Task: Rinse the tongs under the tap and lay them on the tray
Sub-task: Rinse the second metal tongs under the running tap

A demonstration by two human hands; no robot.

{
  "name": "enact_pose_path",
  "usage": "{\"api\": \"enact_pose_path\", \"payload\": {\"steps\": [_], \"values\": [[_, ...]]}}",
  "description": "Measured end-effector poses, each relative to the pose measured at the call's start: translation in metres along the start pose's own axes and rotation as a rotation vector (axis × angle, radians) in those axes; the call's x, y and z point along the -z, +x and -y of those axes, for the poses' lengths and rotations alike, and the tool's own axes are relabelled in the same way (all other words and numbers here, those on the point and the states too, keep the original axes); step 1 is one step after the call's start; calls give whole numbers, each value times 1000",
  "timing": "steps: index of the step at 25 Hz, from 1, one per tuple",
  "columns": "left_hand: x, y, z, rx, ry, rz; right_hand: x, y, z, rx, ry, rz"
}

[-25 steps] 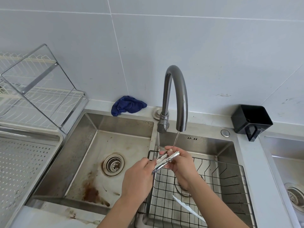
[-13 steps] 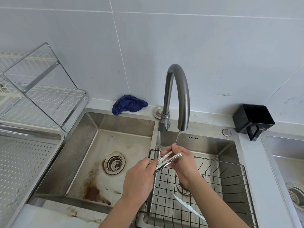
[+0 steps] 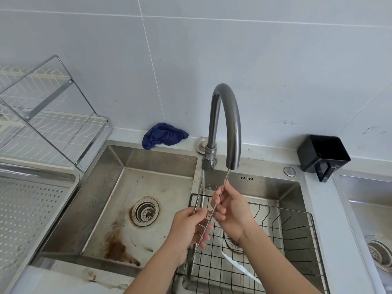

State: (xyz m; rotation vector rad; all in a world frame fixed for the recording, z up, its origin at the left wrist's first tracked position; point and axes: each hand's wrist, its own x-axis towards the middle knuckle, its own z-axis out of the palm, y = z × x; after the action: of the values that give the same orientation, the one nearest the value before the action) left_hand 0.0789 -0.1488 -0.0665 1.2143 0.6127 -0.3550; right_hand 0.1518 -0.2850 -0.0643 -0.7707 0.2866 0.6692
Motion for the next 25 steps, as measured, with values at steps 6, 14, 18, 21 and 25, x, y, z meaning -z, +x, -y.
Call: {"api": "enact_pose_path", "payload": {"steps": [6, 14, 18, 21, 25], "values": [[-13, 7, -6, 33, -48, 80, -6, -2, 11, 105, -140, 27], [-25, 22, -22, 65, 116, 49, -17, -17, 28, 373, -586, 67], [-36, 22, -17, 122, 149, 53, -17, -16, 30, 353, -511, 14], [-37, 19, -15, 150, 123, 89, -13, -17, 29, 329, -425, 46], [-42, 26, -16, 18, 86, 8, -11, -13, 27, 401, -572, -172]]}}
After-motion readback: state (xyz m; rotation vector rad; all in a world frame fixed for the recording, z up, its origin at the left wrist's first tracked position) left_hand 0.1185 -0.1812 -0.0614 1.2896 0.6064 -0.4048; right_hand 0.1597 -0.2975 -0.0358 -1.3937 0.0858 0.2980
